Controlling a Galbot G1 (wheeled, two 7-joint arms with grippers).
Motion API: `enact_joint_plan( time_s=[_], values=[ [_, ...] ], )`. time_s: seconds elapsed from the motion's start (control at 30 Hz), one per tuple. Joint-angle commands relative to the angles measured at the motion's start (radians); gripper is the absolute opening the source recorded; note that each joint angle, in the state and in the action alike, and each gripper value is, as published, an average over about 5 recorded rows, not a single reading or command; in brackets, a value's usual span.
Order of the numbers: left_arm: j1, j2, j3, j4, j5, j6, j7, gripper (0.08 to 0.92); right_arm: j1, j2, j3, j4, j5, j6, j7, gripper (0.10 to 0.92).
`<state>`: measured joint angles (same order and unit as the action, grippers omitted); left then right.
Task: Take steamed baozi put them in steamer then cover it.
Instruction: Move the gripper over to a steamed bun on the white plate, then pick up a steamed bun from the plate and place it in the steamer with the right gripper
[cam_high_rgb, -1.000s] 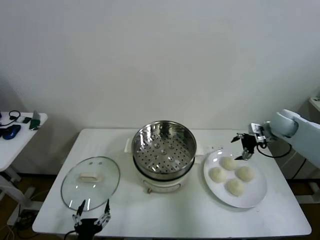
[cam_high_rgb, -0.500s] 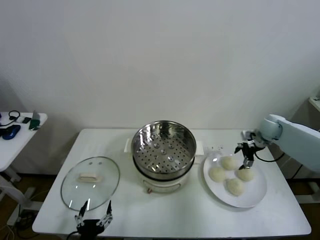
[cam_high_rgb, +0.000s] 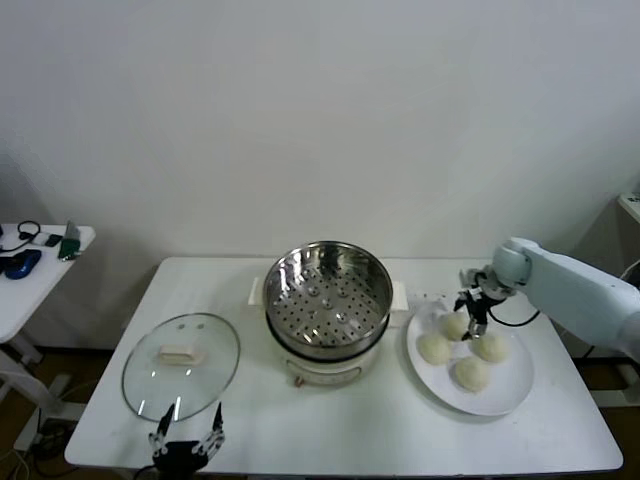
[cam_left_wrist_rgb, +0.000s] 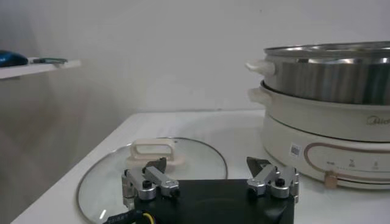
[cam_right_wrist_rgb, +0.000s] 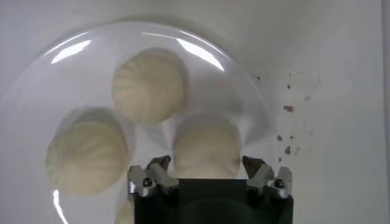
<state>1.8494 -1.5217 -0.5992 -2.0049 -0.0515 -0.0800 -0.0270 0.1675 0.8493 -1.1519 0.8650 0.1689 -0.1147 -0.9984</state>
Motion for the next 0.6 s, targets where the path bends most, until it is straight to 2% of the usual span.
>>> enact_joint_plan(
  time_s=[0.03, 0.27, 0.47, 0.6],
  values=[
    [0.0, -0.001, 0.001, -0.001, -0.001, -0.002, -0.003, 0.823, 0.002, 0.032, 0.003, -0.032, -0.025, 0.006, -0.004, 0.708],
    [0.001, -0.007, 0.007, -0.002, 0.001, -0.003, -0.005, 0.823, 0.106, 0.011, -0.058, 0.031, 0.001, 0.035, -0.019, 0.688],
    [0.0, -0.005, 0.008, -0.004, 0.004, -0.003, -0.008, 0.823, 0.447, -0.018, -0.297, 0.231, 0.098, 0.134, -0.033, 0.687],
    [0.0, -0.002, 0.007, -0.009, 0.004, -0.002, -0.011, 0.823, 0.695, 0.027, -0.408, 0.332, 0.168, 0.226, -0.035, 0.687]
  ],
)
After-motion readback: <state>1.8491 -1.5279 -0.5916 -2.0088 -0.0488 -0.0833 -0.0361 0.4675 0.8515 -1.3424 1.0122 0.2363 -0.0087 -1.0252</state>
